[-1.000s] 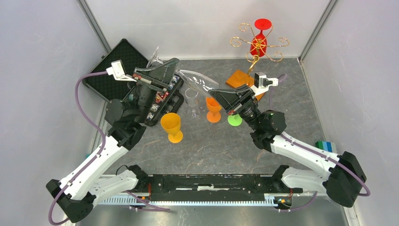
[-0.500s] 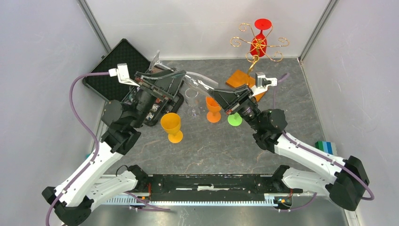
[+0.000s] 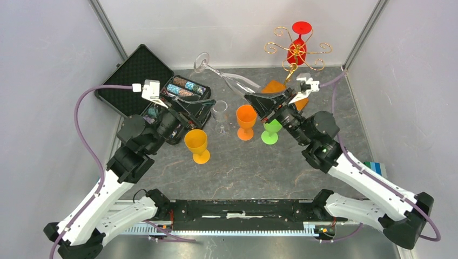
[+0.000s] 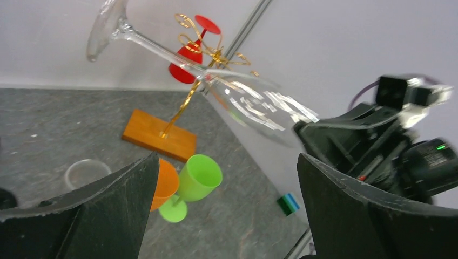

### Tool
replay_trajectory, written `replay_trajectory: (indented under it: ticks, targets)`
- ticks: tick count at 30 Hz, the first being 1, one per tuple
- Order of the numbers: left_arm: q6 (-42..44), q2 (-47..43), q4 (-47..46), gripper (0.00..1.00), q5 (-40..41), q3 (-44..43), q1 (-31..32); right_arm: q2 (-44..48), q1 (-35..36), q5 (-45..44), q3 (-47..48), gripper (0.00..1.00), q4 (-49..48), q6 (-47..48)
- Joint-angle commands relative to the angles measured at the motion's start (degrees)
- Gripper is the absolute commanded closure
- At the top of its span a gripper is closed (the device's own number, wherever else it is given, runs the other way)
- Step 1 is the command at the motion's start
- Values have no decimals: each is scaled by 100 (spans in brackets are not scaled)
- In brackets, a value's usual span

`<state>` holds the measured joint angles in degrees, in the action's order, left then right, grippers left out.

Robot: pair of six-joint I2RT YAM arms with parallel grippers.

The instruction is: Take the wine glass off the wine glass rack

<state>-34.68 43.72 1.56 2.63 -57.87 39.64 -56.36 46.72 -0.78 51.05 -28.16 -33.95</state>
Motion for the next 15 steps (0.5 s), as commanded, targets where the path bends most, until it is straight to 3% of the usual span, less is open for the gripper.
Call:
replay_trajectory:
  ticks: [1, 4, 8, 15]
  targets:
    - [1080, -166, 1122, 0, 176, -643, 9, 283, -5, 614, 1225, 100, 1653, 1535]
    - [1718, -368, 1822, 0, 569, -1031, 9, 210, -4, 1244, 2024, 100, 3215, 2405]
    - [2097, -649, 2067, 0, 981, -1179, 17, 165, -4, 1762, 2794, 100, 4796, 3339]
    - [2227, -695, 2133, 0, 1249, -1113, 17, -123, -5, 1533, 3489, 100, 6878, 4610]
